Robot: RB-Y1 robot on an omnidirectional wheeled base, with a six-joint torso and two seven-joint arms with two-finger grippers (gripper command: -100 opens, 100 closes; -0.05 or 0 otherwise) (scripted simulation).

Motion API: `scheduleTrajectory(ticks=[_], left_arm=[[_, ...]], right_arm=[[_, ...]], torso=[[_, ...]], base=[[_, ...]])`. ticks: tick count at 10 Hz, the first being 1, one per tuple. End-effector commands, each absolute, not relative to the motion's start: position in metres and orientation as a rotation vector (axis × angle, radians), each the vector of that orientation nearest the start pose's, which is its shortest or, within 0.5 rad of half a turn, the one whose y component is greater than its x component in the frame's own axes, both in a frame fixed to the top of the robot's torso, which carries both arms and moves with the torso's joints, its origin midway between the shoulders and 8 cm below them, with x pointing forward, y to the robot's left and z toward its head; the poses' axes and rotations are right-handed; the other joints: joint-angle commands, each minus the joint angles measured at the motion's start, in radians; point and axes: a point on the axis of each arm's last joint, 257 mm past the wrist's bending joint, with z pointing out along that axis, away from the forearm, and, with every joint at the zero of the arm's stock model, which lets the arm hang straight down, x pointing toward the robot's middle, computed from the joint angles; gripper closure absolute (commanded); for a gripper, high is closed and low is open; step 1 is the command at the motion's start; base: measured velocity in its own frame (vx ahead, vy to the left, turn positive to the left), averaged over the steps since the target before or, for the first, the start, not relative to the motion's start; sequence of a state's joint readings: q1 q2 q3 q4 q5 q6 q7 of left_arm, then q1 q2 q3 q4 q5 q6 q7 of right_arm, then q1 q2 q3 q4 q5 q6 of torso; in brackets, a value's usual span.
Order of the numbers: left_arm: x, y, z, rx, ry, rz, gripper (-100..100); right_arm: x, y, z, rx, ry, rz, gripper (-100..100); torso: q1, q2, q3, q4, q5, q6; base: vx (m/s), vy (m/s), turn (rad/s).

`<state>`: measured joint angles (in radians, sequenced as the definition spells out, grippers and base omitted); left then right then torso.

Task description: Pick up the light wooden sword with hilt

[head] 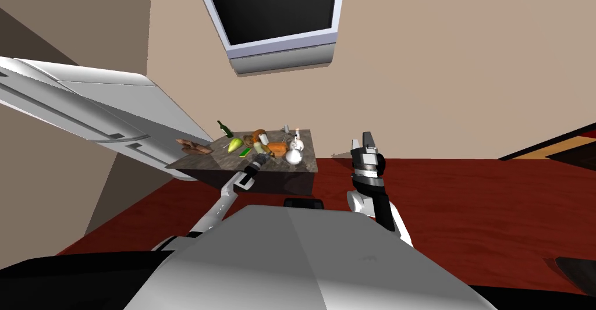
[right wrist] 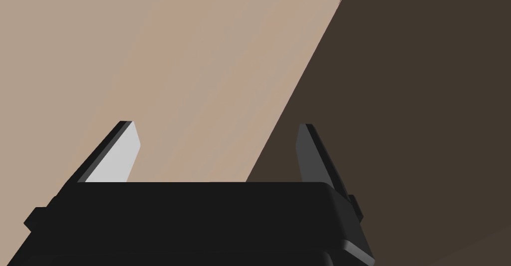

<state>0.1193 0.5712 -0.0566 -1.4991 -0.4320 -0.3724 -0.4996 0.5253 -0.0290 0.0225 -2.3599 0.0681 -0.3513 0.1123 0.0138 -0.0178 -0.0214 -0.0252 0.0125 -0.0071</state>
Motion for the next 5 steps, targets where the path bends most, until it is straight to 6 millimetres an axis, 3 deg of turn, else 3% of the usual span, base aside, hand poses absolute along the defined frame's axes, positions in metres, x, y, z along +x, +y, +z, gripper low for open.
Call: scheduleTrajectory(ticks=[1, 2, 5], left_arm=[[0.486, 0.313, -0.22, 0.158, 1.547, -0.309, 100], [0.473, 0.325, -0.225, 0.141, 1.573, -0.281, 100], [0.46, 0.309, -0.209, 0.162, 1.543, -0.308, 100]], right_arm=[[0.353, -0.267, 0.022, 0.624, 0.763, 1.144, 0], [0.353, -0.267, 0.022, 0.624, 0.763, 1.144, 0], [0.353, -0.267, 0.022, 0.624, 0.763, 1.144, 0]], torso=[[0.0, 0.0, 0.0, 0.0, 0.0, 0.0], [-0.001, 0.002, 0.002, 0.001, 0.0, 0.001], [-0.001, 0.0, 0.0, 0.001, -0.001, 0.001]], base=[[0.005, 0.004, 0.011], [0.055, 0.007, -0.05], [0.045, 0.003, 0.003]])
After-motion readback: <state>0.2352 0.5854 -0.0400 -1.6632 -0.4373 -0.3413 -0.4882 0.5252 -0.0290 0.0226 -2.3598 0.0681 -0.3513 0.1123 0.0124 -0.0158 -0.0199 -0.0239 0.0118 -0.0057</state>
